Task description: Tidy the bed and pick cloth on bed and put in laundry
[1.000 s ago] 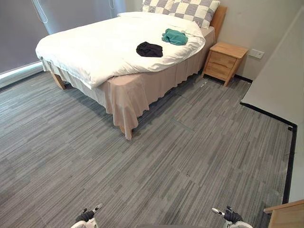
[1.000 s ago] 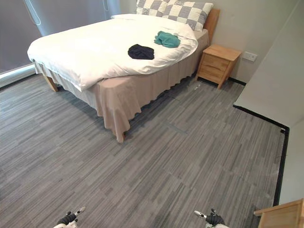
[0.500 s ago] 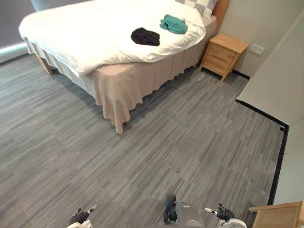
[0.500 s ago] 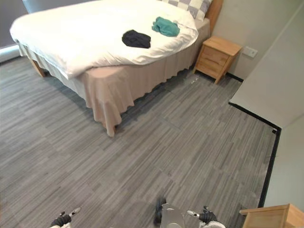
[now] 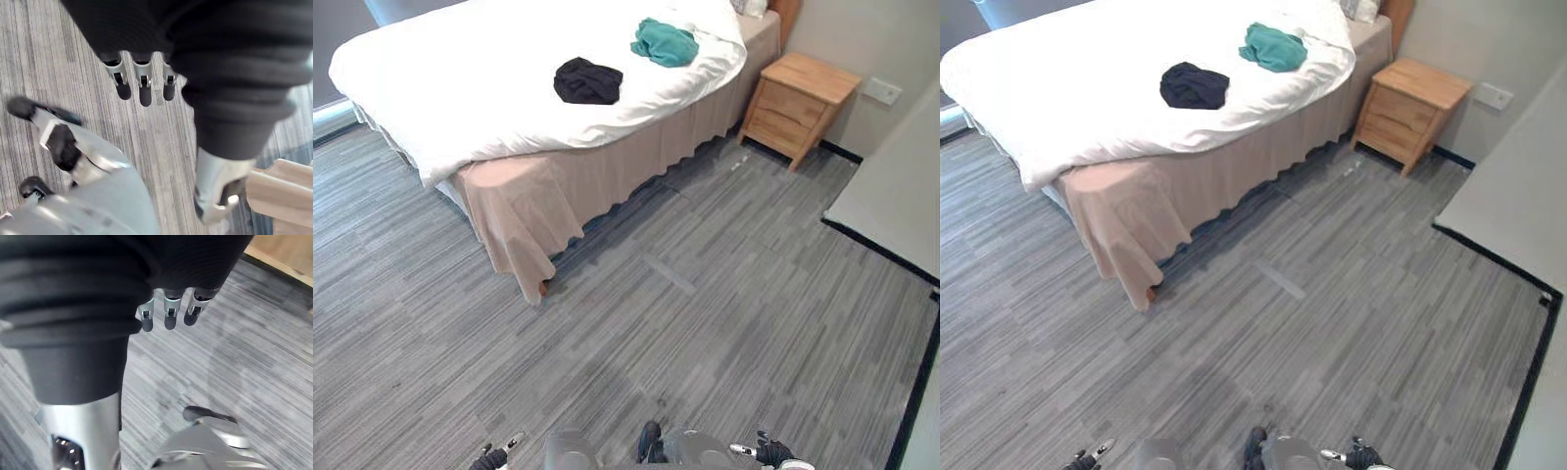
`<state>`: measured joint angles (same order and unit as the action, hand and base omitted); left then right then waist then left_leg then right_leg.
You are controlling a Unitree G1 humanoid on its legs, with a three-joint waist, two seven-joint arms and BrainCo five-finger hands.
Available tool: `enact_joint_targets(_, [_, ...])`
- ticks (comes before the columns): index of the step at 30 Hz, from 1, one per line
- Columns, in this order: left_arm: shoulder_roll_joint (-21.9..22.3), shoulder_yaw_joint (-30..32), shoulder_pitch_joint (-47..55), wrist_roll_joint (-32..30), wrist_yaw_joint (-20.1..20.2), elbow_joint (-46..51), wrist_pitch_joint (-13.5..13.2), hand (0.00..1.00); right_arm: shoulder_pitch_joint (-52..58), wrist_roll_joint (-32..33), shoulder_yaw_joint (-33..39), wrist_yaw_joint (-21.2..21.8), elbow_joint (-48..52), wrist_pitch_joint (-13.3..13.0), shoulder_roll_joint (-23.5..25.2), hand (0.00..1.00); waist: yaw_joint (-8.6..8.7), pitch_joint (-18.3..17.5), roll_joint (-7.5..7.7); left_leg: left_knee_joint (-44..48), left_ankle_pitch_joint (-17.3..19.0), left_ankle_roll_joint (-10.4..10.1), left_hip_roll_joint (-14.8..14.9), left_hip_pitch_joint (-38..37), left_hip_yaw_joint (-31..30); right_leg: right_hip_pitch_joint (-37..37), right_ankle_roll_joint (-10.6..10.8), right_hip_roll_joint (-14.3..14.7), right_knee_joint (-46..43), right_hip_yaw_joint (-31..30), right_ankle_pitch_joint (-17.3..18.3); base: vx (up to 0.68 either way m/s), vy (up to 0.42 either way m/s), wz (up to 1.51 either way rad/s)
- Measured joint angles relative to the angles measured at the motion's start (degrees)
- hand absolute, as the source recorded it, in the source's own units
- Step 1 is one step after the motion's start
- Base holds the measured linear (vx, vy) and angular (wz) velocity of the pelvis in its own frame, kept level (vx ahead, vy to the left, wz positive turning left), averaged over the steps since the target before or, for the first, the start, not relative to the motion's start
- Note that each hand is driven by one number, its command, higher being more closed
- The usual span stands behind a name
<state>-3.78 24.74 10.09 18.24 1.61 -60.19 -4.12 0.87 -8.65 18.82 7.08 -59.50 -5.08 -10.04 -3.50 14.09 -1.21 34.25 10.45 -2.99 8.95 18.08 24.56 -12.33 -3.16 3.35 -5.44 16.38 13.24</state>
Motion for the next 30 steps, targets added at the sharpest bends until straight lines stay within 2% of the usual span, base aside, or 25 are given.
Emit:
enact_joint_targets(1, [0.16, 0.11, 0.28, -0.05, 0.02, -0.01, -0.34, 0.00, -0.64, -0.02, -0.08, -0.16, 0.10, -0.44, -0.24, 0.00, -0.17, -0.34, -0.45, -6.23, -3.64, 3.72, 0.25, -0.56, 7.76, -2.08, 0.01, -0.08, 0.11, 1.04, 3.42, 0.46, 0.027, 0.01])
enact_joint_targets(3, [-0.30, 0.51, 0.56, -0.15, -0.07, 0.05, -0.39, 0.00, -0.41, -0.01, -0.12, -0.61, 0.06, -0.39, -0.27, 0.00, 0.25, -0.63, -0.83, -7.32, -3.13, 7.63, 0.47, -1.08, 12.31, -4.07, 1.24, -0.19, -1.24, 2.13, 6.52, 0.42, 0.073, 0.21])
enact_joint_targets(4, [-1.04, 0.70, 0.90, -0.19, -0.16, 0.42, -0.10, 0.00, 0.35, -0.02, -0.70, -0.99, -0.51, -0.07, -0.20, 0.00, 0.08, -2.32, 0.67, -8.00, -1.74, 13.10, -0.81, -1.58, 14.66, -4.62, 3.42, -1.82, -3.83, 3.55, 10.10, 0.62, 0.094, 0.39])
enact_joint_targets(5, [-1.93, 0.94, 0.37, -1.11, -0.37, -0.43, 0.84, 0.00, -0.62, -0.01, -1.38, -0.95, -1.76, 0.31, 0.10, 0.00, -0.02, -3.53, 2.45, -8.53, 0.56, 13.40, -4.04, -2.68, 13.95, -0.28, 7.19, -5.81, -19.03, 5.02, 12.29, 0.63, 0.093, 0.49])
enact_joint_targets(6, [-1.90, 0.91, -0.41, -1.86, -0.38, -0.69, 1.09, 0.00, -1.19, 0.01, -1.37, -0.91, -2.33, 0.33, 0.18, 0.00, 0.42, -3.74, 2.99, -10.08, 1.30, 13.50, -5.51, -3.46, 12.87, 3.96, 8.64, -8.28, -28.72, 5.31, 10.15, 0.65, 0.105, 0.91])
enact_joint_targets(7, [-1.93, -0.08, -1.89, -2.62, -0.40, -1.01, 1.03, 0.00, -1.44, -0.14, -1.11, -0.79, -3.11, 0.37, 0.53, 0.00, 0.88, -3.65, 3.37, -13.11, 0.98, 12.65, -7.66, -5.86, 9.73, 11.69, 8.36, -12.51, -45.13, 4.75, 4.30, 0.63, 0.120, 1.20])
enact_joint_targets(9, [-2.31, -1.79, -2.63, -2.84, -0.46, -1.20, 0.97, 0.00, -0.92, -0.21, -1.14, -0.68, -4.35, 0.39, 1.21, 0.00, 1.58, -3.42, 3.03, -16.42, 1.08, 11.62, -9.11, -11.25, 5.40, 15.10, 8.03, -14.52, -49.46, 4.87, 6.38, 0.65, 0.078, 1.32])
enact_joint_targets(10, [-2.49, -3.45, -2.90, -2.86, -0.46, -0.67, 0.89, 0.00, -0.43, -0.10, -1.42, -0.69, -4.40, 0.27, 1.45, 0.00, 2.10, -2.53, 1.35, -19.68, 0.98, 10.44, -8.96, -16.90, 0.77, 15.84, 8.23, -14.09, -43.95, 4.06, 7.78, 0.63, -0.029, 1.58])
enact_joint_targets(11, [-2.66, -4.05, -3.56, -3.00, -0.37, 0.06, 0.59, 0.00, 0.10, 0.50, -1.54, -0.78, -4.25, -0.08, 1.46, 0.00, 3.14, -2.68, 0.17, -21.84, 0.99, 8.73, -7.61, -19.83, -3.31, 17.20, 8.31, -12.20, -34.63, 2.35, 7.69, 0.73, -0.106, 1.91])
enact_joint_targets(12, [-3.37, -4.55, -4.91, -2.97, -0.24, 0.26, 0.40, 0.00, 0.46, 1.93, -1.58, -0.88, -4.15, -0.27, 1.67, 0.00, 3.13, -2.99, -0.49, -23.42, 1.19, 7.01, -6.46, -21.53, -6.07, 19.49, 9.40, -10.78, -25.46, -0.78, 6.16, 0.58, -0.145, 1.54])
enact_joint_targets(13, [-3.96, -4.90, -5.34, -2.95, -0.15, 0.29, 0.33, 0.00, 0.47, 2.47, -1.61, -0.99, -4.08, -0.28, 2.00, 0.00, 2.95, -3.12, -0.47, -24.24, 1.47, 5.93, -6.01, -22.35, -7.16, 20.83, 10.07, -10.33, -21.21, -3.21, 4.21, 0.57, -0.194, 1.33])
enact_joint_targets(14, [-4.84, -5.53, -5.85, -2.77, -0.11, 0.92, 0.04, 0.00, 0.60, 2.51, -1.79, -1.41, -3.43, -0.43, 3.16, 0.00, 2.86, -3.26, 0.43, -25.01, 2.31, 4.33, -5.59, -24.00, -9.40, 23.40, 10.61, -10.21, -14.74, -7.70, -0.43, 0.56, -0.231, 0.94])
enact_joint_targets(15, [-5.28, -5.31, -5.71, -2.34, -0.13, 1.35, 0.04, 0.00, 1.36, 2.46, -2.41, -1.56, -2.21, -0.39, 3.94, 0.00, 2.79, -3.48, 1.52, -24.95, 3.42, 2.48, -5.58, -25.26, -10.09, 24.63, 9.99, -10.17, -11.01, -10.41, -5.31, 0.56, -0.253, 0.93])
enact_joint_targets(16, [-5.70, -4.40, -4.52, -2.27, -0.21, 2.25, 0.20, 0.00, 2.47, 2.59, -4.07, -1.78, -1.04, -0.26, 4.66, 0.00, 2.73, -4.04, 3.26, -24.22, 4.98, 0.13, -5.60, -27.50, -10.42, 25.57, 8.83, -10.37, -9.41, -11.48, -13.81, 0.47, -0.243, 0.63])
enact_joint_targets(17, [-5.86, -3.91, -3.96, -2.24, -0.32, 2.58, 0.39, 0.00, 3.03, 2.91, -4.69, -1.97, -0.24, 0.01, 5.31, 0.00, 2.82, -4.48, 4.68, -23.28, 5.70, -1.07, -5.81, -28.37, -10.48, 25.75, 7.59, -10.62, -9.89, -11.50, -18.23, 0.51, -0.315, 0.60])
enact_joint_targets(18, [-5.20, -3.35, -2.82, -1.63, -0.79, 3.38, 0.83, 0.00, 4.18, 4.06, -5.81, -2.13, 0.30, 0.57, 5.79, 0.00, 2.30, -5.49, 6.29, -19.29, 6.99, -3.00, -5.92, -28.57, -10.10, 25.98, 5.70, -11.66, -13.60, -9.22, -15.21, 0.64, -0.415, 0.29])
enact_joint_targets(19, [-2.95, -3.41, -2.52, -0.82, -1.49, 3.80, 0.90, 0.00, 3.32, 4.26, -5.87, -1.91, 0.26, 1.45, 4.89, 0.00, 1.49, -5.42, 4.81, -11.14, 7.34, -3.55, -2.49, -25.84, -9.41, 24.05, 4.71, -10.50, -13.08, -8.44, -12.33, 0.61, -0.415, 0.20])
enact_joint_targets(20, [-1.72, -3.46, -2.51, -0.54, -1.48, 3.92, 0.95, 0.00, 3.18, 4.24, -5.94, -1.82, 0.62, 1.58, 4.66, 0.00, 1.40, -5.63, 3.99, -5.66, 7.16, -3.67, -0.92, -23.08, -9.40, 22.95, 4.96, -10.14, -11.99, -7.81, -11.04, 0.58, -0.416, 0.31])
enact_joint_targets(21, [1.47, -4.67, -3.26, -0.61, -1.31, 3.91, 1.00, 0.00, 2.87, 4.17, -5.71, -1.58, 2.46, 1.66, 4.29, 0.00, 1.75, -4.51, 1.39, 7.08, 5.88, -2.54, 4.06, -17.86, -9.12, 19.54, 3.96, -8.35, -9.53, -5.77, -8.83, 0.49, -0.321, 0.55])
enact_joint_targets(22, [3.57, -5.48, -3.69, -0.18, -1.36, 3.97, 0.71, 0.00, 2.73, 4.16, -5.11, -1.41, 2.40, 1.76, 3.58, 0.00, 1.77, -3.66, -0.62, 11.04, 6.23, -2.50, 7.76, -16.04, -6.18, 16.03, 3.15, -7.43, -8.13, -3.89, -8.19, 0.46, -0.274, 0.56])
enact_joint_targets(23, [3.57, -5.88, -3.82, -0.17, -1.37, 3.88, 0.68, 0.00, 2.71, 4.02, -4.99, -1.34, 2.30, 1.84, 3.36, 0.00, 1.77, -3.49, -0.59, 10.42, 6.40, -2.76, 8.57, -16.05, -4.22, 14.60, 2.99, -7.44, -7.60, -3.36, -8.09, 0.43, -0.175, 0.41])
enact_joint_targets(25, [3.44, -6.37, -3.82, 0.03, -1.37, 3.87, 0.33, 0.00, 2.48, 2.20, -3.74, -1.19, 2.38, 1.60, 3.44, 0.00, 1.77, -3.61, -0.20, 2.56, 6.38, -2.96, 7.98, -16.29, 1.72, 10.25, 2.92, -9.45, -5.01, -1.63, -8.04, 0.36, -0.124, 0.32])
enact_joint_targets(27, [3.66, -7.44, -3.77, 0.06, -1.28, 3.83, -0.59, 0.00, 2.33, 1.86, -3.28, -1.16, 2.39, 1.60, 3.19, 0.00, 1.80, -3.87, -0.37, -12.08, 0.53, -1.88, 5.30, -16.26, 2.26, 8.17, 3.43, -10.63, -3.78, 0.28, -7.74, 0.24, -0.028, 0.29])
enact_joint_targets(28, [3.70, -7.69, -3.66, 0.07, -1.30, 3.73, -0.71, 0.00, 2.35, 1.87, -3.29, -1.13, 2.39, 1.63, 2.96, 0.00, 1.76, -4.24, -1.02, -19.18, -7.31, -1.46, 4.84, -16.00, 1.57, 7.35, 4.84, -10.23, -3.62, 0.93, -6.76, 0.21, 0.032, 0.16])
enact_joint_targets(30, [3.18, -7.66, -3.58, 0.08, -1.31, 2.61, -0.98, 0.00, 2.62, 1.97, -3.41, -1.15, 2.19, 1.78, 3.91, 0.00, 1.69, -5.61, 0.03, -24.18, -8.01, -3.14, 2.86, -18.08, 1.19, 6.20, 6.17, -11.10, -2.91, 1.33, -5.64, 0.24, 0.069, 0.26])
